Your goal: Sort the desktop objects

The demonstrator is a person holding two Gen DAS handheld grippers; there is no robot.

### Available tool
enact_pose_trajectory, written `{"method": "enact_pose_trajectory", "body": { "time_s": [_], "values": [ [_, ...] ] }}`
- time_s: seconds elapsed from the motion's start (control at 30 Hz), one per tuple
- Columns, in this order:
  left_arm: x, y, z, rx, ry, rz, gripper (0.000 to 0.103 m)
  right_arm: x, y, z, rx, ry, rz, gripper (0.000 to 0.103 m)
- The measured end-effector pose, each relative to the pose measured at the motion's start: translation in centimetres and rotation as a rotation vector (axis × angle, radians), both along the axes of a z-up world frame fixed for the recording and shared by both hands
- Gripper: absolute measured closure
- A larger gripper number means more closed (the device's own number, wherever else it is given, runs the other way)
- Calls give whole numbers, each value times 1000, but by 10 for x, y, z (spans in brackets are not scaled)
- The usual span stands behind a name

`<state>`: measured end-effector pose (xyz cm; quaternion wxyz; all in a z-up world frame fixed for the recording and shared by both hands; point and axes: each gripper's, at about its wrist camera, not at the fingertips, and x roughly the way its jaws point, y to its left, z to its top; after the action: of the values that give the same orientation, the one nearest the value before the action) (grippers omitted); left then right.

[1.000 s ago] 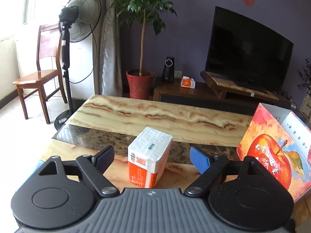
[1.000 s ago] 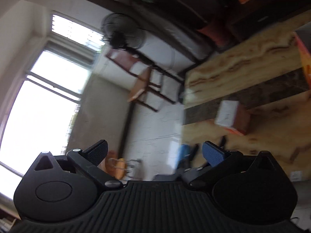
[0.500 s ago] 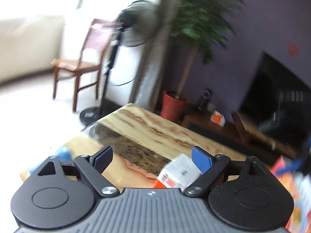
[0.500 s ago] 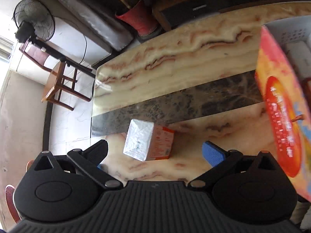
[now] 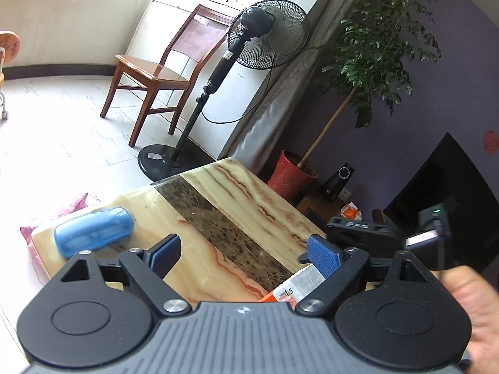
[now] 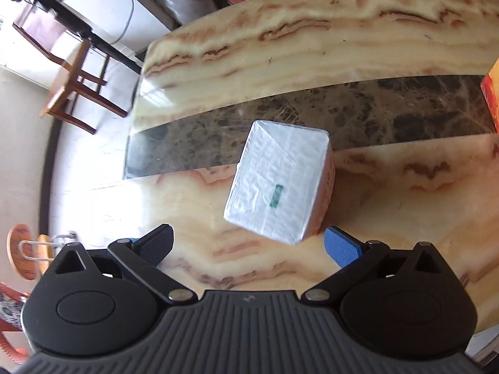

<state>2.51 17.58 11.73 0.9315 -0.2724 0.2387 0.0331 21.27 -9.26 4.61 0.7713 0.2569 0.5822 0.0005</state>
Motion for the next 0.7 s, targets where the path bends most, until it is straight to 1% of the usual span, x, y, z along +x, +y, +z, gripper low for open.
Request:
{"method": "enact_pose_trajectory", "body": {
  "time_s": [0.17, 0.27, 0.3, 0.33, 0.37, 0.53, 0.6, 0.7],
  "values": [
    [2, -3, -3, -36, -6, -16, 15, 12, -1, -21, -34, 39, -26, 0],
    [4, -11, -2, -17, -13, -38, 15, 17, 1, -35, -60, 39, -9, 1],
    [4, -13, -1, -10, -18, -44, 15, 18, 1, -41, -71, 44, 2, 9],
    [4, -15, -1, -6, -23, -48, 15, 20, 1, -46, -77, 44, 18, 13],
    [3, -17, -1, -2, -28, -51, 15, 21, 2, -50, -71, 42, 39, 17],
    [3, -20, -1, 8, -35, -60, 15, 21, 4, -49, -121, 7, 166, 21],
    [3, -21, -2, 5, -35, -63, 15, 21, 3, -46, -161, -4, 252, 23],
    [4, -21, -3, 1, -36, -68, 15, 18, -2, -37, -260, -22, 402, 28]
  ]
}}
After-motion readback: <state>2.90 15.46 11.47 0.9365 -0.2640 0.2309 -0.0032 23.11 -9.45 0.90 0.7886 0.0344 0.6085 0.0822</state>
